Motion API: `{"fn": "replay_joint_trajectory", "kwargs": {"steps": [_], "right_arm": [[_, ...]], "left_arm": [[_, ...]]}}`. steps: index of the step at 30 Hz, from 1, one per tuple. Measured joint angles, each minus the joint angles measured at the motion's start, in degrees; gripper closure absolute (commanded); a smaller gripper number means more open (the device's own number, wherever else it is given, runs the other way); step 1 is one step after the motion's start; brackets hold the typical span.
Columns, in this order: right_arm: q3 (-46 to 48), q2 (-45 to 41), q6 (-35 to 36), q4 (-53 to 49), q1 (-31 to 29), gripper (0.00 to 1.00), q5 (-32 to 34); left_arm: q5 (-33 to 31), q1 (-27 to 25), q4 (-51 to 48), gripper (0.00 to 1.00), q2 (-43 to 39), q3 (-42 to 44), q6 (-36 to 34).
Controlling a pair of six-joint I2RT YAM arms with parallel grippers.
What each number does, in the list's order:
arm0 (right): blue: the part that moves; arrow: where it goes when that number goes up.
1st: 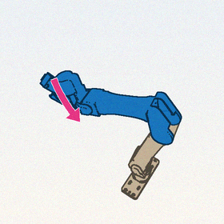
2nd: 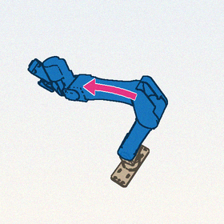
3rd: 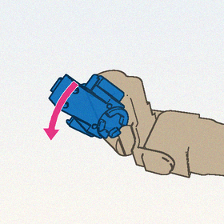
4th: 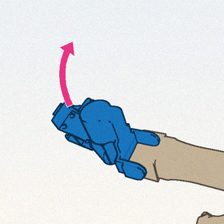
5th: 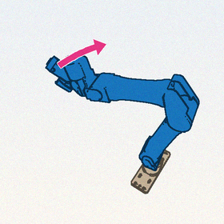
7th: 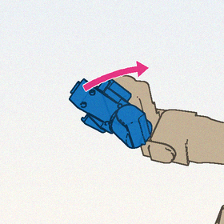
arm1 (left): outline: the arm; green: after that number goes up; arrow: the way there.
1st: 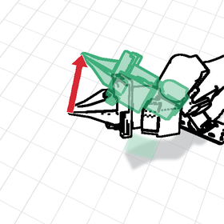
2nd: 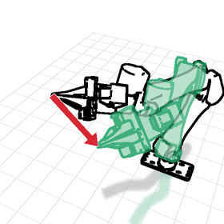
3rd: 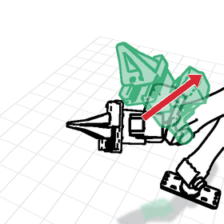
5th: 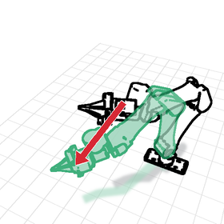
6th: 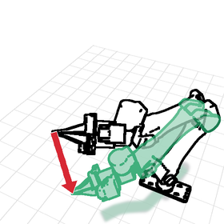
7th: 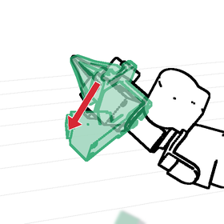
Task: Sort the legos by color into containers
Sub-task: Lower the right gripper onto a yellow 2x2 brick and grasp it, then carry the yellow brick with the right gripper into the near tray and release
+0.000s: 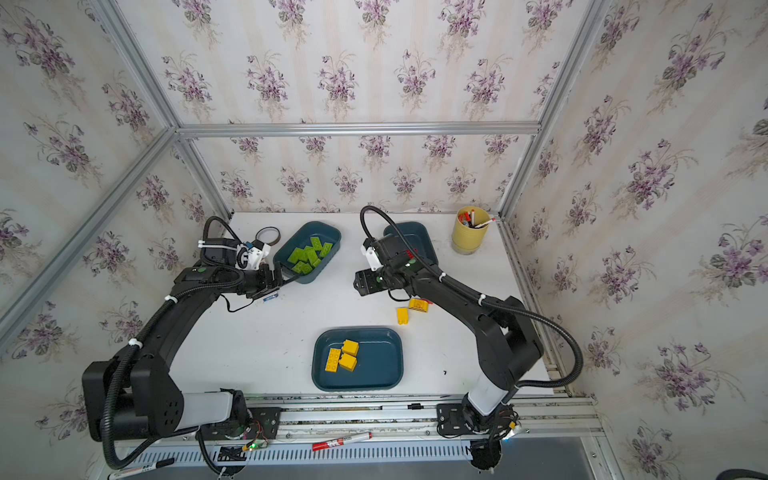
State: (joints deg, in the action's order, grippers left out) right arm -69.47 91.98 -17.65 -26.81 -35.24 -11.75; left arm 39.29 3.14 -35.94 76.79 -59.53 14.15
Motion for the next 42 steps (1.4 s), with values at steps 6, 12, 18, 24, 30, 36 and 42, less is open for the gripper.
{"fn": "replay_joint_trajectory", "kwargs": {"steps": [6,12,18,24,30,36,42], "right_arm": [[6.7,-5.0,-1.0,-9.7,0.2,0.24,6.3],[9.9,-5.3,-3.1,-13.5,2.5,0.30,11.4],[10.3,-1.1,-6.0,-11.1,3.2,0.39,13.1],[9.1,4.3,-7.5,-8.0,3.2,0.47,13.3],[9.2,6.8,-7.6,-7.1,3.2,0.61,13.8],[9.2,5.8,-6.5,-7.4,3.2,0.76,14.8],[5.9,-0.1,-1.6,-8.1,3.0,0.76,13.6]], "left_arm": [[1.3,-0.2,0.2,0.01,-0.4,0.3,1.0],[1.5,-0.4,0.5,0.01,-1.9,1.6,1.4],[1.7,-0.5,0.5,0.01,-3.3,2.8,1.6],[1.8,-0.5,0.6,0.01,-3.8,3.3,1.6],[1.8,-0.5,0.6,0.01,-3.8,3.5,1.6],[2.1,-0.5,0.6,0.01,-3.8,3.5,1.6],[2.4,-0.5,0.6,0.01,-3.8,3.5,1.6]]}}
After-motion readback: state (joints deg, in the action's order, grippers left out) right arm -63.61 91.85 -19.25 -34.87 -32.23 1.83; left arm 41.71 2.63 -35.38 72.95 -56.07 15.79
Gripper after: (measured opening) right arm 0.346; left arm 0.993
